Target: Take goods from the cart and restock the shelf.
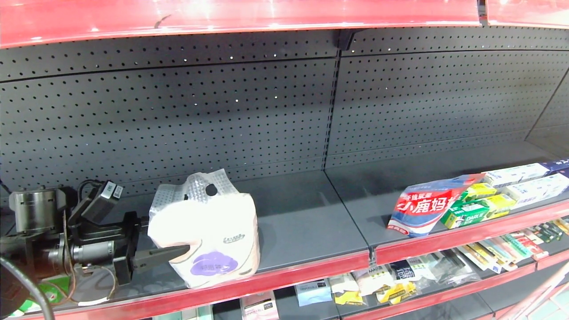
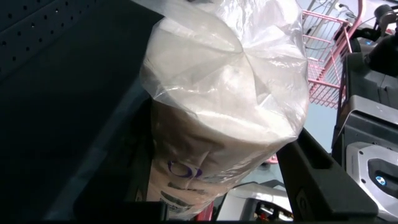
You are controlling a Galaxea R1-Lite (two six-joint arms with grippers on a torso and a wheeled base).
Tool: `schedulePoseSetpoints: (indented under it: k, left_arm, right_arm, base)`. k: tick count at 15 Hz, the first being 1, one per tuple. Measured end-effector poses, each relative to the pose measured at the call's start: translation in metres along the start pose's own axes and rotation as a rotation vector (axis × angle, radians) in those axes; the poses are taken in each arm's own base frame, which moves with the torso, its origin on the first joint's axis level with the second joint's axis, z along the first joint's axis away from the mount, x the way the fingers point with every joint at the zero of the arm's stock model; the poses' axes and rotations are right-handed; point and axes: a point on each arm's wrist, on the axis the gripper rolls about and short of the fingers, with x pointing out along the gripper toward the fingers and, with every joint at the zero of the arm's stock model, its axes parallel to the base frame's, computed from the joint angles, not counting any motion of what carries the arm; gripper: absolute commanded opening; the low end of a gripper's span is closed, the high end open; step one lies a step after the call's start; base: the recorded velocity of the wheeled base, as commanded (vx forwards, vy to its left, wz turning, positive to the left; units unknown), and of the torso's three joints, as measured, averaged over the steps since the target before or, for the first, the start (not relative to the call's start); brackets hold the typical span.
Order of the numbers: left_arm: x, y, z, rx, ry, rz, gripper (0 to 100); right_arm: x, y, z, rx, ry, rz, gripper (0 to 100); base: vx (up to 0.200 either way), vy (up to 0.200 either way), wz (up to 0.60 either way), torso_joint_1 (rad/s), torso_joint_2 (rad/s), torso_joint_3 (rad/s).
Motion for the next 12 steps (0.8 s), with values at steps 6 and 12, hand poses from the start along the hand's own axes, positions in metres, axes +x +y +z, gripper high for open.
schedulePoseSetpoints:
  k: [6,12]
  left_arm:
    - [0.0017,0.0005,0.0,0.002,-0.002,-0.013,0]
    - [0.0021,0.0001,-0.0006,-0.007,-0.002,-0.019,100]
  right_arm:
    - [0.0006,0.0002,0.0002,-0.002,0.003,0.001,0]
    - [0.001,0.0004,0.0003,-0.002,0.005,0.002,0]
  base:
    - [0.0,0.0,0.0,0.0,0.0,0.0]
    - [0.0,0.0,0.0,0.0,0.0,0.0]
